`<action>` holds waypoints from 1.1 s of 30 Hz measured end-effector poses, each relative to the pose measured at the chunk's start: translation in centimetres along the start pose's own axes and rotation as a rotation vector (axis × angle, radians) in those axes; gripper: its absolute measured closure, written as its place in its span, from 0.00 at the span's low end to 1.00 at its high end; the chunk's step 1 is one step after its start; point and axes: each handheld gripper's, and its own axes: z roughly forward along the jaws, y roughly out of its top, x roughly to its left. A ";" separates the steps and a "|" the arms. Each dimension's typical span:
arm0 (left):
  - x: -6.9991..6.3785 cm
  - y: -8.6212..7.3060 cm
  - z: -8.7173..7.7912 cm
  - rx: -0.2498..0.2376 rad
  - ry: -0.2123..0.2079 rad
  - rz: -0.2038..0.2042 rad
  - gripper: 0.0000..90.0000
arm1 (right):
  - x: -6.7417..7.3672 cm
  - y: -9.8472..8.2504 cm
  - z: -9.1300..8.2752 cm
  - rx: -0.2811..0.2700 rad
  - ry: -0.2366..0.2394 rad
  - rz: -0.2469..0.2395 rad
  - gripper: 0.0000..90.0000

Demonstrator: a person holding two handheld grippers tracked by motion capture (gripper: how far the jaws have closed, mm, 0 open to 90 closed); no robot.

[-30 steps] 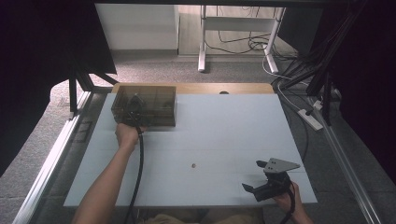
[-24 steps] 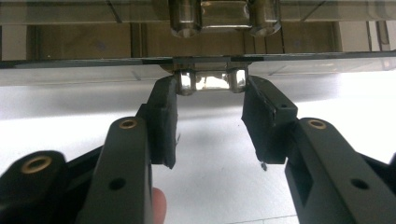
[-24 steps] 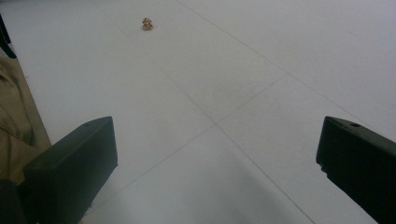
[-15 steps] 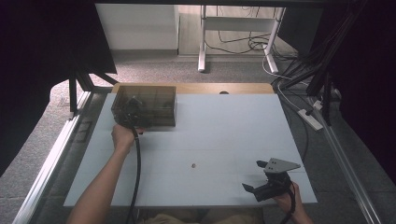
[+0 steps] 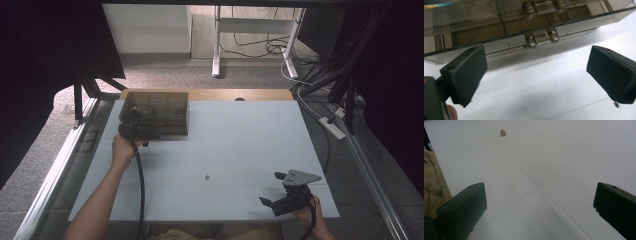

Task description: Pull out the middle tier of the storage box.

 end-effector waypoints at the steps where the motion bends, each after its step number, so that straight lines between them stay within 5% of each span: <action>1: 0.0 0.0 -0.1 -0.009 -0.004 0.018 0.04 | 0.0 0.0 0.0 0.001 0.000 0.000 0.00; 11: -0.6 -0.3 -0.3 -0.063 0.032 0.215 0.04 | 0.0 0.0 -0.1 0.002 -0.002 -0.001 0.00; 21: -0.7 -0.7 -0.6 -0.099 0.059 0.343 0.11 | 0.0 -0.1 -0.1 0.002 -0.001 0.001 0.00; 33: -0.4 -0.7 -1.3 -0.136 0.071 0.434 0.05 | -0.1 -0.1 0.0 0.002 0.003 0.004 0.00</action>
